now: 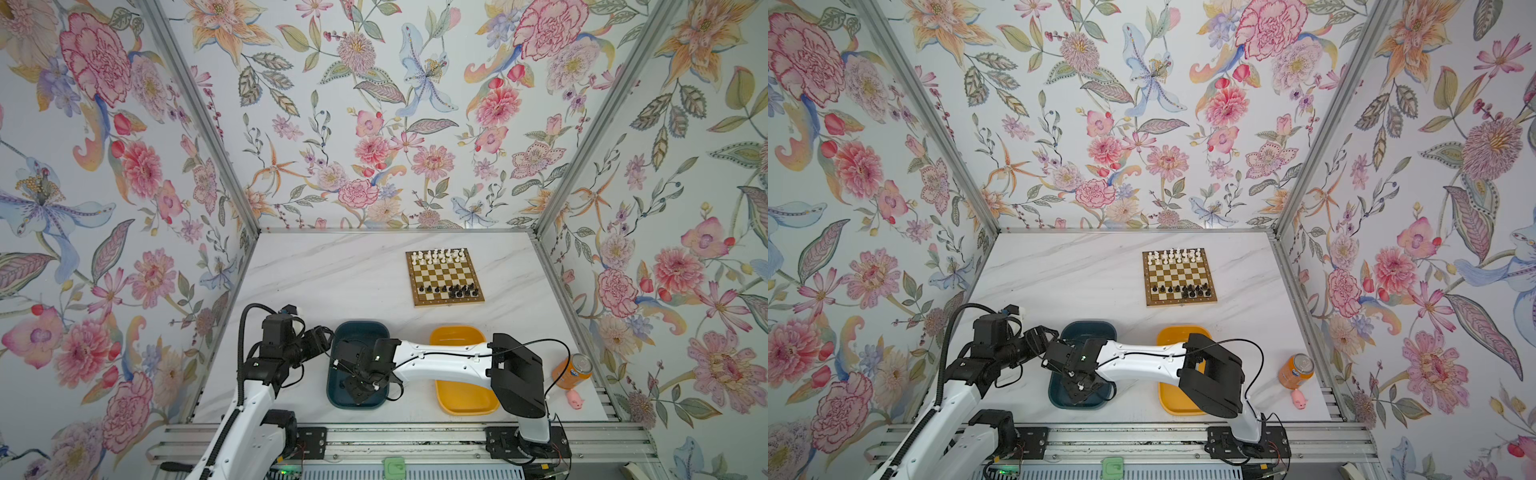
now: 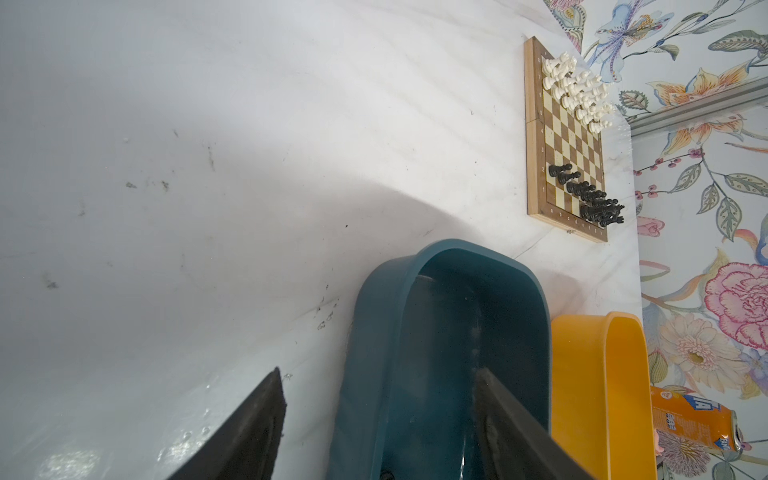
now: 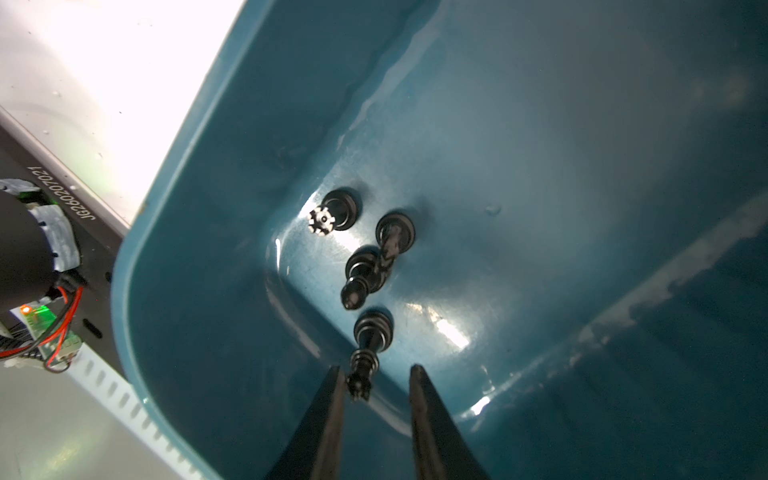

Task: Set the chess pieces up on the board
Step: 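Close the right gripper around the black piece in the teal tray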

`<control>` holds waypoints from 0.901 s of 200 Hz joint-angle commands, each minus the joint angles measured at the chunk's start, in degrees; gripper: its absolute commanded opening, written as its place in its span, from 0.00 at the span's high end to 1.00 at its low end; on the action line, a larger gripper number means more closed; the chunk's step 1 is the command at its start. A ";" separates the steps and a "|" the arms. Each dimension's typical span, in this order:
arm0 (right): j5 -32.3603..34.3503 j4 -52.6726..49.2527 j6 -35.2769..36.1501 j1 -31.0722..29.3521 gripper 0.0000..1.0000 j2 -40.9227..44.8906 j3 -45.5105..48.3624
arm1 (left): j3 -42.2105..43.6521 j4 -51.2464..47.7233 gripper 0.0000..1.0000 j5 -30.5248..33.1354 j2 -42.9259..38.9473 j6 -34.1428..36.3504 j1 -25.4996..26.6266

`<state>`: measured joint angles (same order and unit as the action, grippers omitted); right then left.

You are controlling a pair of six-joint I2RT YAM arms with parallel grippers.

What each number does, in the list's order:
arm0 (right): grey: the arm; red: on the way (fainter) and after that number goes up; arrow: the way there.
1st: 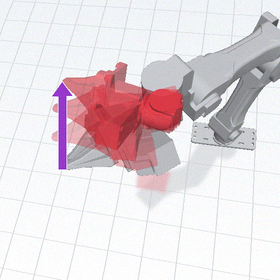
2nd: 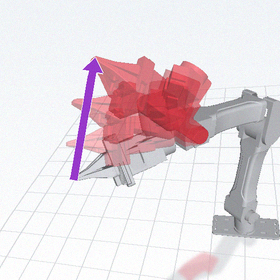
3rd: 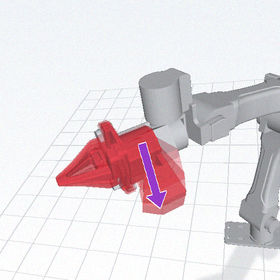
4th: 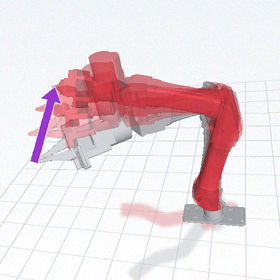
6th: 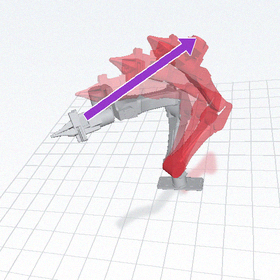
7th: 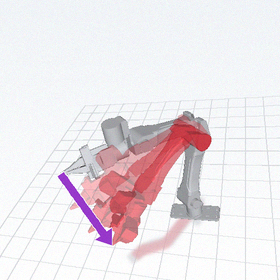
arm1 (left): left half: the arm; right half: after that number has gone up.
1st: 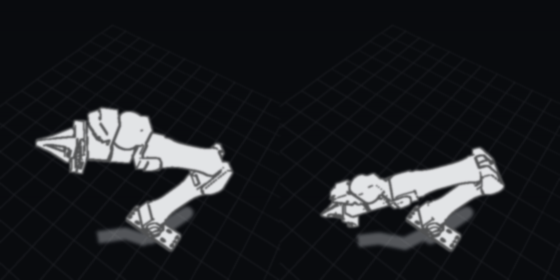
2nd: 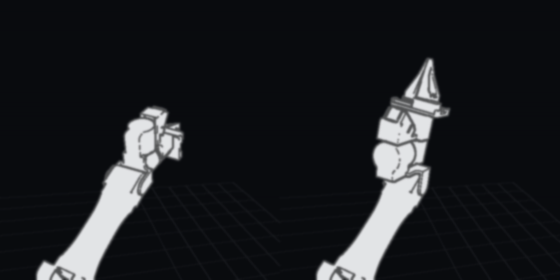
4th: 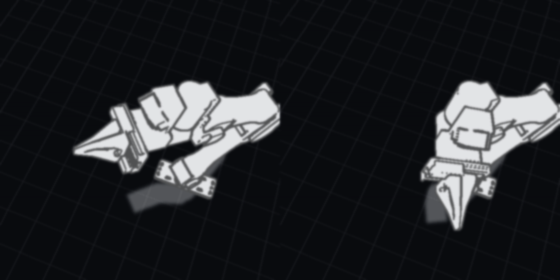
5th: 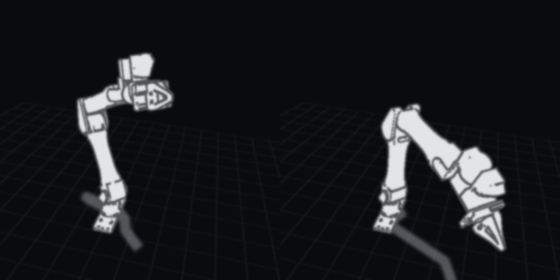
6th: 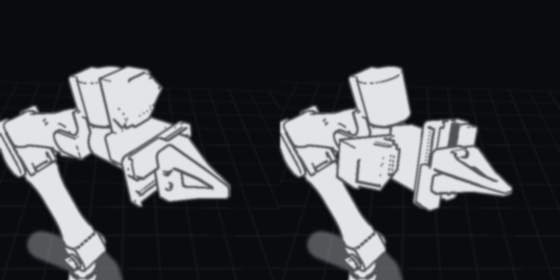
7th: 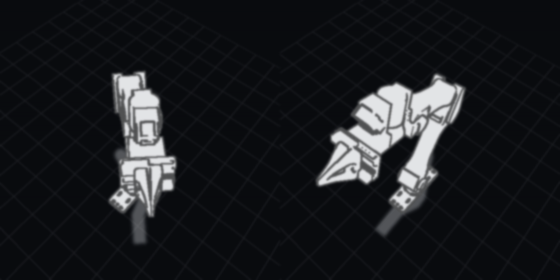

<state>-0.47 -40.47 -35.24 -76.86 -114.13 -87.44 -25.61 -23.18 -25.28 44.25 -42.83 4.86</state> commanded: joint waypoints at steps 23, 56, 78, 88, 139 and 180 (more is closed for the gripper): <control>-0.19 -1.43 0.27 -0.48 0.70 -0.28 -0.72 | -1.75 -0.46 0.27 -0.35 -0.59 1.07 -0.47; -0.59 -1.46 0.35 -0.83 0.67 -0.57 -0.89 | -1.61 -0.38 0.27 -0.42 -0.45 1.08 -0.47; -1.02 -1.45 0.25 -0.94 0.67 -0.91 -0.81 | -1.49 -0.26 0.27 -0.43 -0.53 1.12 -0.42; -1.33 -1.46 0.26 -1.00 0.66 -1.09 -0.80 | -1.51 -0.22 0.27 -0.43 -0.56 1.12 -0.48; -1.63 -1.58 0.43 -0.93 0.67 -2.05 -0.97 | -1.47 -0.37 0.27 -0.37 -0.74 1.16 -0.47; -1.38 -1.54 0.51 -0.97 0.70 -2.37 -1.15 | -1.58 -0.43 0.27 -0.21 -0.79 1.13 -0.47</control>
<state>-2.07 -40.84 -35.20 -77.56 -115.52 -87.44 -25.67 -23.18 -25.28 43.99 -42.83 4.86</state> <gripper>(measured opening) 0.309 0.733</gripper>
